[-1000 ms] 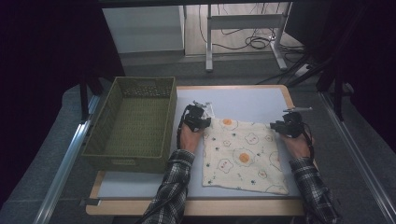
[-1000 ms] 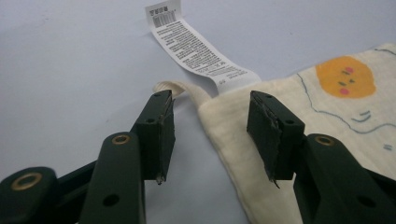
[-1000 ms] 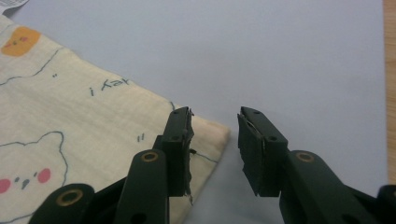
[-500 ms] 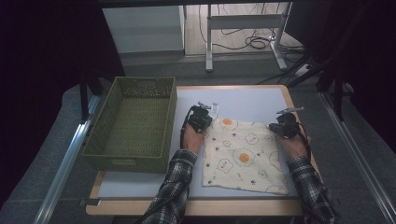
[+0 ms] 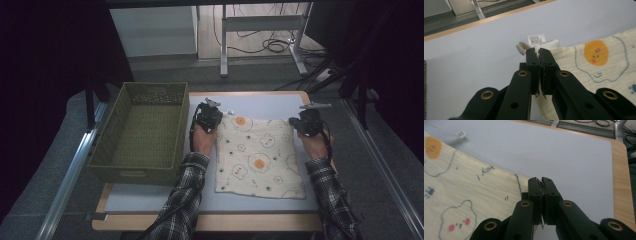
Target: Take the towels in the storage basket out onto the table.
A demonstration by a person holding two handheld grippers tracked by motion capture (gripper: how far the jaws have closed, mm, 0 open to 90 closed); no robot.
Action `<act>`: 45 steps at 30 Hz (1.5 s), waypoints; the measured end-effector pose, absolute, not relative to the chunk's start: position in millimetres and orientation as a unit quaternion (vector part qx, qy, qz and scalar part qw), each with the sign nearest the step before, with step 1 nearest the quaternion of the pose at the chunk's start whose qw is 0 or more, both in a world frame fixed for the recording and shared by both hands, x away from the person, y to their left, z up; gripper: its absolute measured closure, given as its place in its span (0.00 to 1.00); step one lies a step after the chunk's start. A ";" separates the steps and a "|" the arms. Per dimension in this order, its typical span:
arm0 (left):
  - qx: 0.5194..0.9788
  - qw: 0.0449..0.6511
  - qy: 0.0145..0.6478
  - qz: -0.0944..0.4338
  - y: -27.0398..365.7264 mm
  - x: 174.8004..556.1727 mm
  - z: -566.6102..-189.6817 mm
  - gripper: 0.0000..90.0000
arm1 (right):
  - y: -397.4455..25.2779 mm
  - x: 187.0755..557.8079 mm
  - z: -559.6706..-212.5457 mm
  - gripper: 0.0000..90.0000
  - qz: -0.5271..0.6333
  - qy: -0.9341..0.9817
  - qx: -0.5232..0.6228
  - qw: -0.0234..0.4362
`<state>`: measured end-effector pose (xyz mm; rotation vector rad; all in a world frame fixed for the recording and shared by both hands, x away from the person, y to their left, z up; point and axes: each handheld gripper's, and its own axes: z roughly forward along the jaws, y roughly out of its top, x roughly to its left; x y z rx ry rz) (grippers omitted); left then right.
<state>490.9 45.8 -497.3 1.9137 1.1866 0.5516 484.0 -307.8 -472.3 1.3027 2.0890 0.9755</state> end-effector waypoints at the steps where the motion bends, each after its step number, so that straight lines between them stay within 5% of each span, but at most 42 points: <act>1: 0.758 0.401 0.468 0.213 45.5 488.9 -498.1 0.97 | -307.5 482.8 -471.3 0.96 0.359 0.766 0.476 0.241; 45: 0.790 0.457 0.383 0.145 51.6 323.3 -512.5 0.95 | -351.7 308.8 -485.9 0.96 0.375 0.805 0.424 0.175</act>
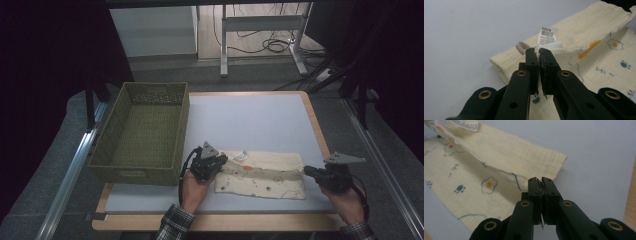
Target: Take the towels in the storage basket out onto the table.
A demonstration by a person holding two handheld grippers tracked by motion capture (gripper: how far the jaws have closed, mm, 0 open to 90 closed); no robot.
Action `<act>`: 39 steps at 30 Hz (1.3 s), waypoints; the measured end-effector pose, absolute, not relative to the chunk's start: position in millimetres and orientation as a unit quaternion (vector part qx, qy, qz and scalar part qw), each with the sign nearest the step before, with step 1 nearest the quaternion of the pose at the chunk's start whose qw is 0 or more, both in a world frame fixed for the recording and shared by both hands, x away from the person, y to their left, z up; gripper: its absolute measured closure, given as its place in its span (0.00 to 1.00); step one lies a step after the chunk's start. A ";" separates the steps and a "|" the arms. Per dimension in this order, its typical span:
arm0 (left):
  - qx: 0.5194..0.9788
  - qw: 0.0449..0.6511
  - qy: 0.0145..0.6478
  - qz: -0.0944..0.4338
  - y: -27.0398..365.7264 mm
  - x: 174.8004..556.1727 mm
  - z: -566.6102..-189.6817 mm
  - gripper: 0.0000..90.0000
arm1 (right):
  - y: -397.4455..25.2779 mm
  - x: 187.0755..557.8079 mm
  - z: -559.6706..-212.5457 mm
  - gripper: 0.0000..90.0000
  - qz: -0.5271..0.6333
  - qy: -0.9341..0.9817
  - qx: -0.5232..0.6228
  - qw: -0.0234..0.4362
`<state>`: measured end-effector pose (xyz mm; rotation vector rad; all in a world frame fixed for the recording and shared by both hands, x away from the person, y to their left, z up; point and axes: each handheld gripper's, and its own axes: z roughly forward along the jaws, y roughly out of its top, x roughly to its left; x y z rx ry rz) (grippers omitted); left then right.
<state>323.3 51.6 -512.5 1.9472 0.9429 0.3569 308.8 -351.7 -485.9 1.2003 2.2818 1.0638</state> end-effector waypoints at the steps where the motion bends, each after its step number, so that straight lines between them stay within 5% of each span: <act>1: 0.790 0.458 0.381 0.144 52.5 320.3 -512.3 0.95 | -351.6 305.1 -485.9 0.96 0.375 0.807 0.422 0.175; 17: 0.807 0.447 0.366 0.126 59.7 285.0 -526.0 0.92 | -347.9 267.3 -499.0 0.95 0.366 0.820 0.412 0.153; 26: 0.807 0.440 0.376 0.121 76.4 264.1 -521.9 0.66 | -354.1 253.1 -494.3 0.81 0.382 0.815 0.409 0.149; 39: 0.792 0.447 0.397 0.128 77.1 267.2 -515.8 0.48 | -347.7 263.1 -498.8 0.71 0.369 0.818 0.411 0.159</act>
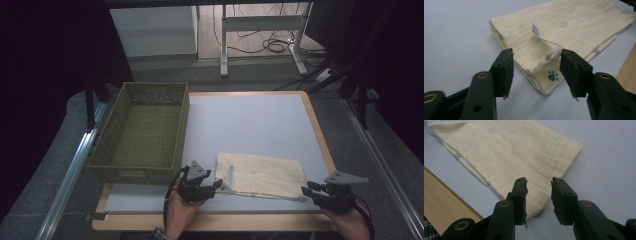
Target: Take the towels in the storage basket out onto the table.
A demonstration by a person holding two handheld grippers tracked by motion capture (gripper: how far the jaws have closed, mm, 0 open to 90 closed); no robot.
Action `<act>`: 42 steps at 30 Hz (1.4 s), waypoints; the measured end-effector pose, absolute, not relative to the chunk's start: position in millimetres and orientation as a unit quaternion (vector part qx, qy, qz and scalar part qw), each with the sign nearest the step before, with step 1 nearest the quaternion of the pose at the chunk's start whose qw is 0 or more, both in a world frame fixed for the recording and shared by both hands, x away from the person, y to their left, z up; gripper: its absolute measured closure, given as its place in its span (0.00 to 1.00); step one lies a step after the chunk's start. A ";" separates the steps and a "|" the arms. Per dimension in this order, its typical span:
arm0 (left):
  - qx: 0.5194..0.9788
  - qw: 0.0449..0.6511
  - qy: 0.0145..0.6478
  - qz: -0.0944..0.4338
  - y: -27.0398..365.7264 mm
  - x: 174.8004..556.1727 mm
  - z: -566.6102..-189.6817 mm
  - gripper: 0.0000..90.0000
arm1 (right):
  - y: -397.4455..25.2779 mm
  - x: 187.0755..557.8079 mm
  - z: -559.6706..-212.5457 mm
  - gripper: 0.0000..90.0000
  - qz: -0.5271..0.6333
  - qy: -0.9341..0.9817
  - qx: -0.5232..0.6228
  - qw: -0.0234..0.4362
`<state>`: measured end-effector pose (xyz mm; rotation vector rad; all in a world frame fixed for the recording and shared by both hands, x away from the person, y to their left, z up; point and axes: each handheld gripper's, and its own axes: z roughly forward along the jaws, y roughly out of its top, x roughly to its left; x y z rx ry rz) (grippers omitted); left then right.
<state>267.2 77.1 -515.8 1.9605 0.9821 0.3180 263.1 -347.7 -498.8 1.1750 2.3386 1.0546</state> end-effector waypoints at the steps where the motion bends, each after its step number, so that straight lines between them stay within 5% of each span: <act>1: 0.790 0.448 0.399 0.128 77.8 266.7 -514.7 0.48 | -346.5 262.7 -502.2 0.71 0.365 0.821 0.411 0.155; 12: 0.788 0.442 0.408 0.133 77.9 274.1 -509.8 0.46 | -347.7 259.2 -502.5 0.68 0.354 0.824 0.411 0.163; 22: 0.787 0.418 0.433 0.138 58.6 343.8 -519.4 0.61 | -345.1 258.7 -504.2 0.64 0.362 0.814 0.427 0.155; 29: 0.794 0.392 0.442 0.144 51.0 373.3 -526.1 0.55 | -343.7 260.2 -518.2 0.59 0.356 0.809 0.444 0.149; 33: 0.808 0.375 0.434 0.134 48.0 382.1 -534.1 0.63 | -339.7 257.5 -518.8 0.72 0.354 0.810 0.442 0.154; 35: 0.809 0.384 0.426 0.129 47.6 379.8 -537.7 0.73 | -338.0 256.3 -520.0 0.90 0.366 0.811 0.436 0.136; 36: 0.809 0.390 0.424 0.119 48.2 378.7 -538.1 0.88 | -336.5 255.8 -519.6 0.93 0.366 0.813 0.432 0.135; 42: 0.806 0.393 0.422 0.134 49.8 372.5 -533.9 0.95 | -336.8 265.1 -515.3 0.94 0.352 0.818 0.431 0.146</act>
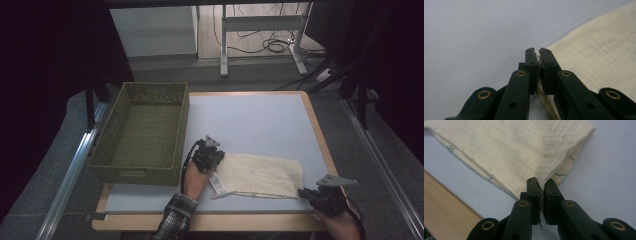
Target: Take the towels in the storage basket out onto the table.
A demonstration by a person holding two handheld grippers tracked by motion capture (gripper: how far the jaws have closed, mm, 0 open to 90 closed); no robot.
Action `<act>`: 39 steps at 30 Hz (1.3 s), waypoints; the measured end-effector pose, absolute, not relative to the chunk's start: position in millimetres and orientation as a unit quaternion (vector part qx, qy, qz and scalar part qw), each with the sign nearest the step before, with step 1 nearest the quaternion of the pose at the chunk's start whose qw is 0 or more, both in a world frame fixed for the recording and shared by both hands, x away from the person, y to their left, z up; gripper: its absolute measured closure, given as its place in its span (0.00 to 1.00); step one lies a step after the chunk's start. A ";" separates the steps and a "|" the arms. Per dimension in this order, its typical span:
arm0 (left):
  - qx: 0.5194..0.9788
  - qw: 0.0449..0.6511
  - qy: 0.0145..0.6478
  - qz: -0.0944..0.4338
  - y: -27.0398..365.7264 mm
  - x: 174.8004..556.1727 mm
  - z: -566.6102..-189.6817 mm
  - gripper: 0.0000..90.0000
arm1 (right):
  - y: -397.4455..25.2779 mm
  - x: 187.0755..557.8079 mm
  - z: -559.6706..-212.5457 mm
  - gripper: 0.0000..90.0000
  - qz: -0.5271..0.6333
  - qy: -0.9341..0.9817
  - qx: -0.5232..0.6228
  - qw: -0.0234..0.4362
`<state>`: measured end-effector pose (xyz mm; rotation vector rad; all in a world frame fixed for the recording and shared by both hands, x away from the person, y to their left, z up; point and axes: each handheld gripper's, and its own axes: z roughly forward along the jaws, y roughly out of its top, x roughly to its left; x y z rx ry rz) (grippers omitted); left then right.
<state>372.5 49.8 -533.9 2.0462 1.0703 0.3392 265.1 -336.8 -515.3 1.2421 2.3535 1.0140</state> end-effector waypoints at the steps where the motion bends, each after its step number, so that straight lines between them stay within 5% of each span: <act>1: 0.805 0.395 0.422 0.135 51.1 371.6 -533.3 0.95 | -337.7 269.1 -514.5 0.94 0.351 0.817 0.432 0.150; 11: 0.788 0.406 0.433 0.163 57.9 360.2 -530.7 0.95 | -352.6 322.4 -509.0 0.94 0.359 0.803 0.449 0.158; 18: 0.797 0.397 0.433 0.145 59.8 357.2 -534.1 0.89 | -354.1 323.5 -511.1 0.91 0.355 0.808 0.451 0.134; 25: 0.791 0.402 0.436 0.151 63.7 359.3 -531.4 0.69 | -357.6 332.0 -485.5 0.68 0.376 0.798 0.447 0.150; 33: 0.790 0.401 0.439 0.148 63.3 361.6 -533.2 0.66 | -330.0 382.0 -473.2 0.60 0.357 0.801 0.446 0.177; 39: 0.790 0.401 0.442 0.141 61.1 362.5 -538.6 0.65 | -309.2 422.2 -494.4 0.53 0.309 0.813 0.464 0.170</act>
